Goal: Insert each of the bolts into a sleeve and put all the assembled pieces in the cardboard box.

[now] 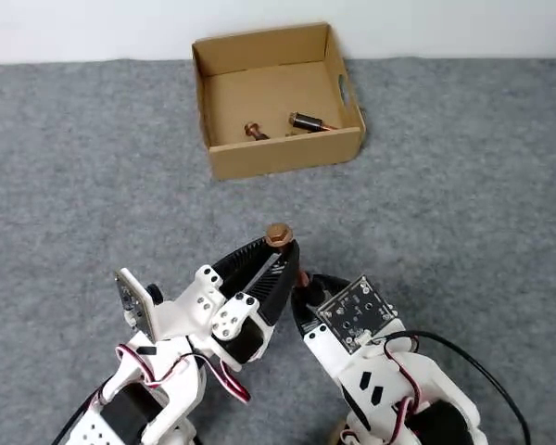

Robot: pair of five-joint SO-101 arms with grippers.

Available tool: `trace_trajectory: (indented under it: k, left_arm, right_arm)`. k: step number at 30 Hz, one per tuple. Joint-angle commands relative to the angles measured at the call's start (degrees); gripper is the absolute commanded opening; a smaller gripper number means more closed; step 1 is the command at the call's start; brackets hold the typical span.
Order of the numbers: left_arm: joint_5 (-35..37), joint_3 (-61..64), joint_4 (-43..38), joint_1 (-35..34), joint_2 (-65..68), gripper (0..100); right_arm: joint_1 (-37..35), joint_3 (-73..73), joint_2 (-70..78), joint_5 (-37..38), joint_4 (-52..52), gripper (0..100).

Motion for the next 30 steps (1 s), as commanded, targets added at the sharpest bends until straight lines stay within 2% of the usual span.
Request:
trace_trajectory:
  k: [1,11,24,30]
  left_arm:
    - [0.53,-1.01,-1.93,-0.53,-0.35,0]
    - [0.53,1.98,-1.32,0.0,-0.26,0]
    - [-0.62,4.0,14.95,11.16,-0.35,1]
    - [-6.07,2.77,23.82,10.9,-0.62,20]
  right_arm:
    - [-0.57,-3.96,-0.48,0.7,-0.75,0.8]
    - [-0.57,-3.96,-0.48,0.79,-0.75,0.8]
    - [-0.48,-3.96,-0.48,3.08,-1.27,0.8]
    - [-0.31,-3.96,-0.48,2.99,-1.27,0.8]
